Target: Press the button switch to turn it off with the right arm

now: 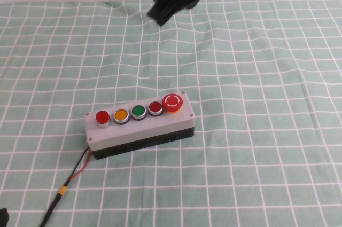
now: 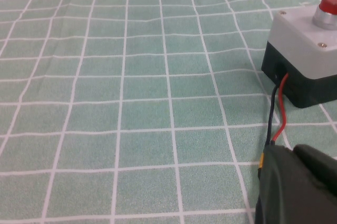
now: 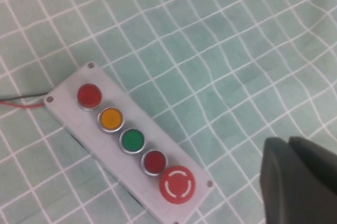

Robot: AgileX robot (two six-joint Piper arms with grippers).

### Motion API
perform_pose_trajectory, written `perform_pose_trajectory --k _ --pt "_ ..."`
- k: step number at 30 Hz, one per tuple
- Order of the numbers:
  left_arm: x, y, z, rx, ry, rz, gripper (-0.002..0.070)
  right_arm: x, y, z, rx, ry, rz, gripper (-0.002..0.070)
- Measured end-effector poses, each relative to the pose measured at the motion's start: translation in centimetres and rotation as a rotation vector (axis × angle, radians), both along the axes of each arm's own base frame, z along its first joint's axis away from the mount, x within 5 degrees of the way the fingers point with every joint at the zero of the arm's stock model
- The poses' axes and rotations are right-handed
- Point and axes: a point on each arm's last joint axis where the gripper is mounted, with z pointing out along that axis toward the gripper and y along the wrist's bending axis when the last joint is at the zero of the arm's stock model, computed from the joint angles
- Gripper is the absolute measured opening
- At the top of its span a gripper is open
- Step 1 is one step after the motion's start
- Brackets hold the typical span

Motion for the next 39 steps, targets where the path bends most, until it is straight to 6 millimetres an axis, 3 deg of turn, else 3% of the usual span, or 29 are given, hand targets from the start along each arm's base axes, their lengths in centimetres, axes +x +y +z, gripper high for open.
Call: perform_pose_trajectory --k 5,11,19,30,35,39 --pt "0.0 0.0 0.0 0.0 0.0 0.0 -0.0003 -0.1 -2.6 1.3 0.057 0.021 -0.033 -0.0016" --pt "0.0 0.0 0.0 0.0 0.0 0.0 -0.0003 -1.7 -4.4 0.4 0.033 0.093 -0.05 -0.0016" --pt "0.0 0.0 0.0 0.0 0.0 0.0 -0.0003 -5.9 -7.5 -1.0 0.095 0.092 -0.083 -0.0016" --pt "0.0 0.0 0.0 0.0 0.0 0.0 -0.0003 -13.6 -13.7 -4.3 0.262 -0.06 -0.112 -0.0016" --pt "0.0 0.0 0.0 0.0 0.0 0.0 -0.0003 -16.0 -15.4 -4.8 0.283 -0.043 -0.106 -0.0016" --pt "0.0 0.0 0.0 0.0 0.0 0.0 -0.0003 -16.8 -15.6 -5.3 0.263 0.032 -0.098 -0.0016"
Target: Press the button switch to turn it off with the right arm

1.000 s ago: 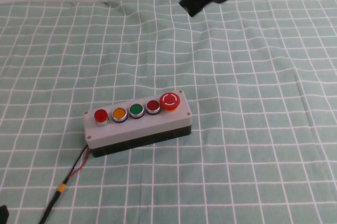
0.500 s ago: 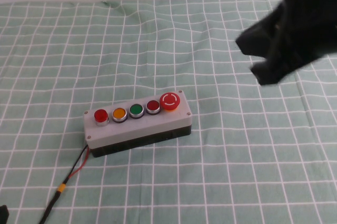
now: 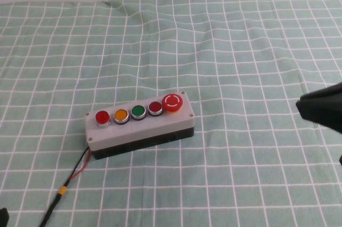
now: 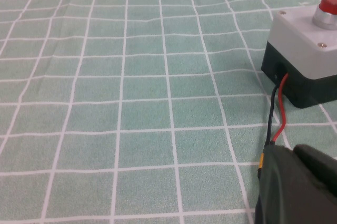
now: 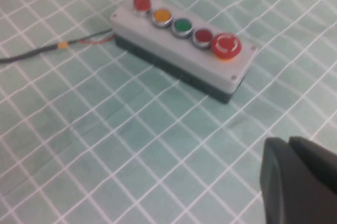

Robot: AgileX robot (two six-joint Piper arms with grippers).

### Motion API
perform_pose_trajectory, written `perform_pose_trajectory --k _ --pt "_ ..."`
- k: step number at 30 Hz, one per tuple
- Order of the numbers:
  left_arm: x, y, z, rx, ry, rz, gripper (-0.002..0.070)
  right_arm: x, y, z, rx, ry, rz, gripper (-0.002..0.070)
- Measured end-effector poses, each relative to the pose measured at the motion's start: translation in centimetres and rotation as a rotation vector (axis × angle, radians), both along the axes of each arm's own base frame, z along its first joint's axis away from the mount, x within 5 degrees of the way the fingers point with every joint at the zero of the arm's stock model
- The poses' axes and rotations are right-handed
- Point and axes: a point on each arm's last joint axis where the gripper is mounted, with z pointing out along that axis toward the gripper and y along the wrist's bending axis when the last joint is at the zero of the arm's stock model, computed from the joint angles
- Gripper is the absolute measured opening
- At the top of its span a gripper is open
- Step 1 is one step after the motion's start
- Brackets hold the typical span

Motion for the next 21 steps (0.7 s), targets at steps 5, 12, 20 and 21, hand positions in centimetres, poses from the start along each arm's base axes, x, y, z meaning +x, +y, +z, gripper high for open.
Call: perform_pose_trajectory --k 5,12,20,21 --pt "0.0 0.0 0.0 0.0 0.0 0.0 -0.0003 0.1 0.5 -0.8 -0.02 0.075 0.015 -0.0016" --pt "0.0 0.0 0.0 0.0 0.0 0.0 -0.0003 1.3 0.5 -1.7 -0.12 0.06 -0.005 -0.0016" --pt "0.0 0.0 0.0 0.0 0.0 0.0 -0.0003 -0.3 -1.3 -0.4 -0.108 -0.009 -0.027 -0.0016" --pt "0.0 0.0 0.0 0.0 0.0 0.0 -0.0003 -0.7 -1.8 -0.1 -0.093 -0.021 -0.04 -0.0016"
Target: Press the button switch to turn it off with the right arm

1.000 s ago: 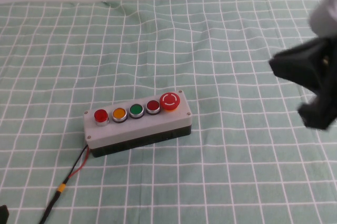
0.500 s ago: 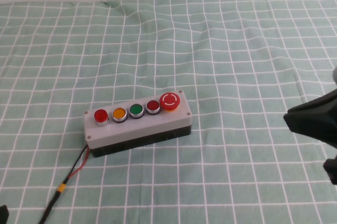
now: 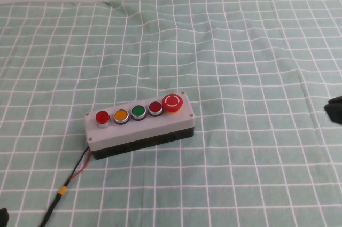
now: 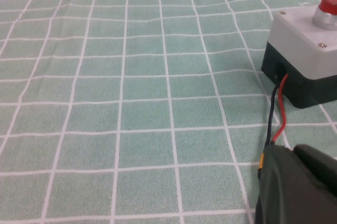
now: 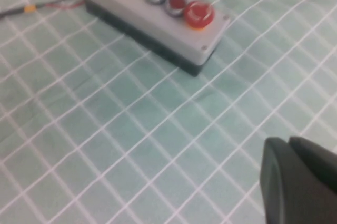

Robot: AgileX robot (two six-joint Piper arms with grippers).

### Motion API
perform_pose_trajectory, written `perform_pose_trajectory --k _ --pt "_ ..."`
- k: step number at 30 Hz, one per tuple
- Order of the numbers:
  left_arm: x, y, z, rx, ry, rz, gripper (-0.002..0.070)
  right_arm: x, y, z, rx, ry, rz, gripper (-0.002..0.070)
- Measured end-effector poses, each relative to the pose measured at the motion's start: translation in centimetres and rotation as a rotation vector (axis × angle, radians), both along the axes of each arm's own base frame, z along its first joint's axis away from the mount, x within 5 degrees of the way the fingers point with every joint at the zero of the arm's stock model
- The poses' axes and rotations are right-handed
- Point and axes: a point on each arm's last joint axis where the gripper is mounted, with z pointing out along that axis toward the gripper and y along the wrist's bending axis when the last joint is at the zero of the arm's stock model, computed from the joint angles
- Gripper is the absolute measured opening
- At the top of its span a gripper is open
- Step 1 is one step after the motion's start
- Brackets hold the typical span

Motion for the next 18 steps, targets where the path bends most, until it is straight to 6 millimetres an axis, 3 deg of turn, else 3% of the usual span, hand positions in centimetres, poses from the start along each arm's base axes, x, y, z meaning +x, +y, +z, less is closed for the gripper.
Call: perform_pose_trajectory --k 6,10,18 --pt "0.0 0.0 0.0 0.0 0.0 0.0 -0.0003 -1.1 -3.4 1.4 0.167 -0.191 -0.177 -0.0016" --pt "0.0 0.0 0.0 0.0 0.0 0.0 -0.0003 -1.3 -5.4 0.3 0.361 -0.363 -0.352 -0.0016" --pt "0.0 0.0 0.0 0.0 0.0 0.0 -0.0003 -2.7 -8.4 -7.7 0.65 -0.52 -0.656 -0.0016"
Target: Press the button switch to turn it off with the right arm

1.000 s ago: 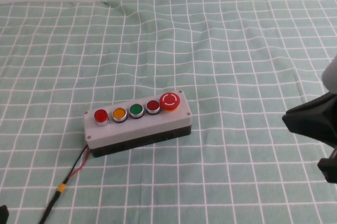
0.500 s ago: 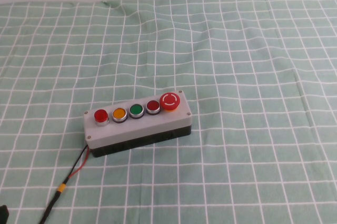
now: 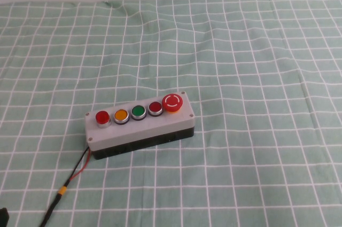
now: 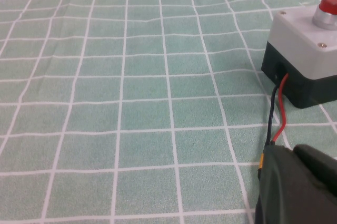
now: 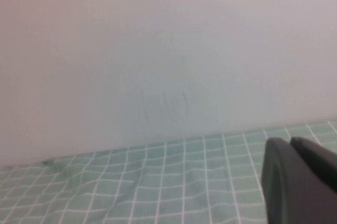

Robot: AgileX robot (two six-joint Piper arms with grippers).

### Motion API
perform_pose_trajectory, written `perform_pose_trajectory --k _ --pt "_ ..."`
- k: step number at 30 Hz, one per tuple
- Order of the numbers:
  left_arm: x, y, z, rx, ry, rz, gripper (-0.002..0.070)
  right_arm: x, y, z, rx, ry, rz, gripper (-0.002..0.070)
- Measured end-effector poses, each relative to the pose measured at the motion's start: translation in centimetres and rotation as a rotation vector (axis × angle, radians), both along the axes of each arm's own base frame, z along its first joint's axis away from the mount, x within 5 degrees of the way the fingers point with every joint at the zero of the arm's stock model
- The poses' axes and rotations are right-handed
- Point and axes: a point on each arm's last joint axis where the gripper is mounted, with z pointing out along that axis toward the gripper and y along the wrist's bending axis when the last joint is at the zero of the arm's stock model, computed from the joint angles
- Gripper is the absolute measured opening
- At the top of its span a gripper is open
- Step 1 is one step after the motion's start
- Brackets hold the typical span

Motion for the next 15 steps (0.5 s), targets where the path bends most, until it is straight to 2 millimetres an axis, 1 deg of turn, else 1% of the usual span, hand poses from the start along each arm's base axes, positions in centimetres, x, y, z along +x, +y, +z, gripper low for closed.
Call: perform_pose_trajectory --k 4,7,11,15 --pt "0.0 0.0 0.0 0.0 0.0 0.0 -0.0003 -1.7 -0.6 -4.3 0.022 0.019 -0.045 -0.0016" --pt "0.0 0.0 0.0 0.0 0.0 0.0 -0.0003 -2.9 -0.8 -6.9 0.023 0.024 -0.068 -0.0016" --pt "0.0 0.0 0.0 0.0 0.0 0.0 -0.0003 -3.9 -0.8 -9.3 -0.02 0.031 -0.075 -0.0016" --pt "0.0 0.0 0.0 0.0 0.0 0.0 -0.0003 -4.2 -0.7 -10.6 -0.074 0.039 -0.075 -0.0016"
